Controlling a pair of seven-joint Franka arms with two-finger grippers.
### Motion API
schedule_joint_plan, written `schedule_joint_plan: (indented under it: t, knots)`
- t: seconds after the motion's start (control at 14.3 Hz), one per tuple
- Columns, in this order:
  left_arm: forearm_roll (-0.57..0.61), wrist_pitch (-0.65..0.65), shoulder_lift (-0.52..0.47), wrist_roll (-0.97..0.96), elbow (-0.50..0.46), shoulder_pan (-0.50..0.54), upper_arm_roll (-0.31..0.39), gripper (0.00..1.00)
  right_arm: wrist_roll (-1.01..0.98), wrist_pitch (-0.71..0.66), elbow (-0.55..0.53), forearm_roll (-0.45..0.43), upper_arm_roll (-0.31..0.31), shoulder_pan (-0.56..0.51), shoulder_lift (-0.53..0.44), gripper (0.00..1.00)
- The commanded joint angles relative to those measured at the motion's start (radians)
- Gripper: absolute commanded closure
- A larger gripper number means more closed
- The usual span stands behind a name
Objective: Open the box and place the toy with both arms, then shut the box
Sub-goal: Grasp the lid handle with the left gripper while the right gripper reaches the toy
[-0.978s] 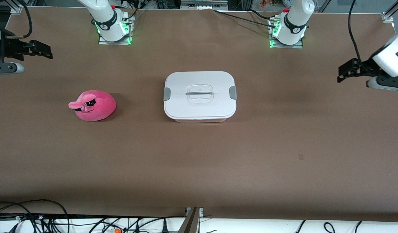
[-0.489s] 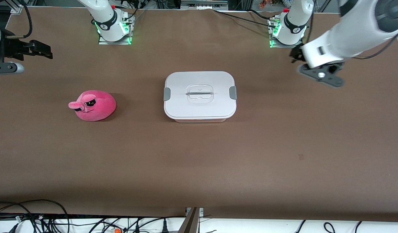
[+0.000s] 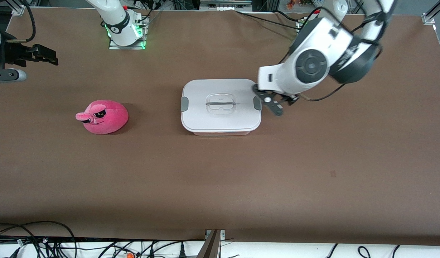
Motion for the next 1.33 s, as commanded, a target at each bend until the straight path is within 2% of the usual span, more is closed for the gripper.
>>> schedule_joint_plan:
  t: [0.0,0.28,0.42,0.56,0.7,0.84,1.05,1.19,1.26]
  knots:
    - [0.051,0.158,0.064,0.041,0.05,-0.124,-0.001,0.0,0.009,-0.006,0.009,-0.003,0.001,0.001,0.0,0.0]
    - [0.16,0.308,0.111,0.049,0.044,-0.192,-0.004,0.0,0.007,0.0,0.009,-0.006,0.001,0.0,0.002,0.0]
    - [0.162,0.324,0.139,0.052,0.046,-0.205,-0.004,0.0,-0.002,0.003,0.035,-0.008,0.001,0.0,0.029,0.0]
    - [0.171,0.328,0.153,0.052,0.041,-0.226,-0.003,0.0,-0.008,0.003,0.092,-0.011,0.001,0.0,0.096,0.0]
    - [0.221,0.347,0.173,0.053,0.041,-0.228,-0.004,0.02,0.002,0.009,0.103,-0.006,0.001,-0.002,0.127,0.0]
    - [0.238,0.373,0.188,0.067,0.041,-0.229,-0.004,0.18,0.009,0.011,0.101,-0.005,-0.002,-0.006,0.176,0.0]
    - [0.238,0.402,0.212,0.151,0.043,-0.228,-0.003,0.58,-0.004,0.021,0.101,0.0,-0.007,-0.011,0.261,0.0]
    - [0.238,0.401,0.211,0.15,0.043,-0.226,-0.003,0.96,-0.004,0.061,0.087,0.001,-0.007,-0.01,0.296,0.0]
    - [0.238,0.401,0.209,0.15,0.043,-0.228,-0.004,1.0,-0.005,0.073,0.081,0.003,-0.007,-0.011,0.319,0.0]
